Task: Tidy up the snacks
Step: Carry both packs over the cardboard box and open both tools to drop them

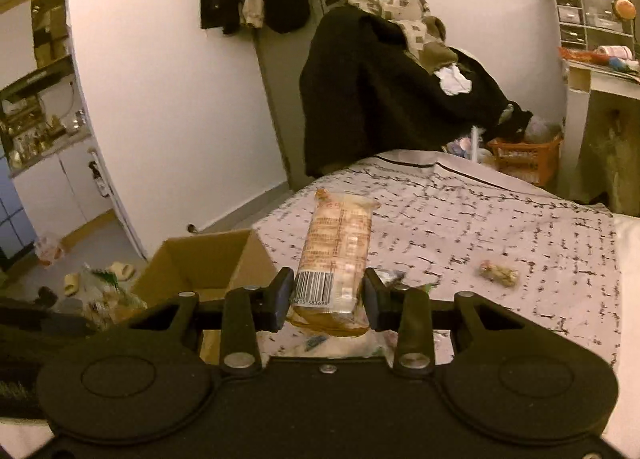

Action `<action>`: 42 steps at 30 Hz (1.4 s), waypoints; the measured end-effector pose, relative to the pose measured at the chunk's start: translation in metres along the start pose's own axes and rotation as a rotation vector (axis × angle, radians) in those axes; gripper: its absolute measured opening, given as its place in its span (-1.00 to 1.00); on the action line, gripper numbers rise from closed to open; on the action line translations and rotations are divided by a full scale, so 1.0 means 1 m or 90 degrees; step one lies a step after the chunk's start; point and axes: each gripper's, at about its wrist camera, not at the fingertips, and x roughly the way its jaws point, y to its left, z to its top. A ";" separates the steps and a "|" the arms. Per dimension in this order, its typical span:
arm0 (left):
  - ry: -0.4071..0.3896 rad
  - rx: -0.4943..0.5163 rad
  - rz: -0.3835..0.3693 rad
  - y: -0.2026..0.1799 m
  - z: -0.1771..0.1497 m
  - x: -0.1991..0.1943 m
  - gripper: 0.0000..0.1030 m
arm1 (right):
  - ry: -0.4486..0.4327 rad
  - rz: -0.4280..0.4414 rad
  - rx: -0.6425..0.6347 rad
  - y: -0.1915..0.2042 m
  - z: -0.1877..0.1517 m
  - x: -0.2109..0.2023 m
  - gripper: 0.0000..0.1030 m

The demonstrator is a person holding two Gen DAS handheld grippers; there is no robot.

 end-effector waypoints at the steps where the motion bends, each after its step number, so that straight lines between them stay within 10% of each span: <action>1: -0.006 -0.005 0.004 0.003 0.004 -0.004 -0.08 | -0.008 -0.006 -0.008 0.002 0.000 -0.001 -0.29; 32: -0.056 -0.116 0.121 0.146 0.022 -0.013 -0.08 | 0.040 0.133 -0.016 0.110 0.023 0.044 -0.29; 42: -0.040 -0.132 0.090 0.161 0.014 0.008 -0.08 | 0.072 0.143 -0.018 0.120 0.017 0.056 -0.29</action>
